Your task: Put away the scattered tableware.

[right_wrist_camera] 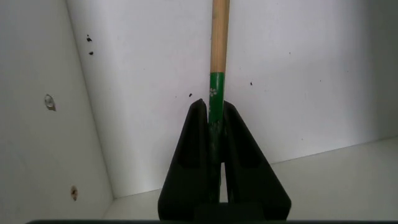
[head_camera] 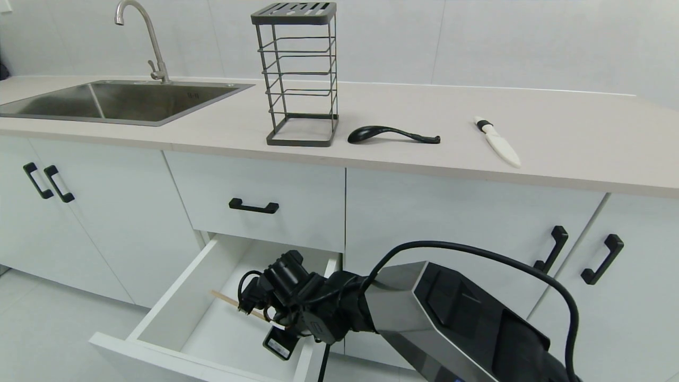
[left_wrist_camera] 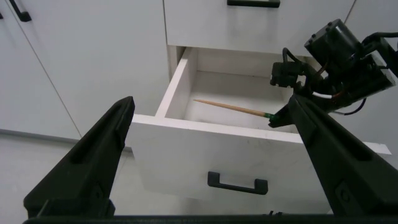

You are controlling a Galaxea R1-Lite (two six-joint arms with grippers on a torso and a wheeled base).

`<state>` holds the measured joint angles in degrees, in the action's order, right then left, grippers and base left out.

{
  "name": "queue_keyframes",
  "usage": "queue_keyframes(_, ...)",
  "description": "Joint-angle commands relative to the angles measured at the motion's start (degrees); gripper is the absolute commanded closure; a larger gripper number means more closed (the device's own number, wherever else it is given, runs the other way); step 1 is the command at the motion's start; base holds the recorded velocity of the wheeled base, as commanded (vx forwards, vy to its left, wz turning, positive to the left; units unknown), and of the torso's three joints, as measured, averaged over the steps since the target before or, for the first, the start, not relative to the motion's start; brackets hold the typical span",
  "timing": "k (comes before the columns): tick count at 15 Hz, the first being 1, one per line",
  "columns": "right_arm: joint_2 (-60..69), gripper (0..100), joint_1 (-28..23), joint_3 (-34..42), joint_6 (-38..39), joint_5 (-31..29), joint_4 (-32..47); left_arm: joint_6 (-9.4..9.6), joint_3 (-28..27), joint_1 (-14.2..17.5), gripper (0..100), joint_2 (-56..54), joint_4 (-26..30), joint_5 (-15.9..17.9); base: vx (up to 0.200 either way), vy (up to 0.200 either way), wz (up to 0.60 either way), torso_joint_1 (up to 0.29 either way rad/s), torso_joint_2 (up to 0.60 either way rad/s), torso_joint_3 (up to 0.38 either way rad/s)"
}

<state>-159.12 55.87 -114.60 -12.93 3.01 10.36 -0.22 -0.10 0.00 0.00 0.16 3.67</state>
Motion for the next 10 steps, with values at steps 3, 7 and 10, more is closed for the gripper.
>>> queue_keyframes(3, -1.01, 100, 0.2, 0.01, -0.43, 0.33, -1.66, -0.04, 0.01, 0.0, 0, 0.09, 0.02, 0.02, 0.0, 0.0, 0.0, 0.0, 0.0, 0.0)
queue_keyframes(7, -1.28, 0, 0.38, 0.01, -1.92, 1.38, -3.15, -0.04, 0.01, 0.0, 0, 0.09, 0.02, 0.02, 0.0, 0.0, 0.0, 0.0, 0.0, 0.0)
queue_keyframes(10, -0.49, 0, 0.29, 0.01, -1.74, 1.38, -6.06, -0.04, 0.01, 0.0, 0, 0.09, 0.02, 0.02, 0.0, 0.0, 0.0, 0.0, 0.0, 0.0)
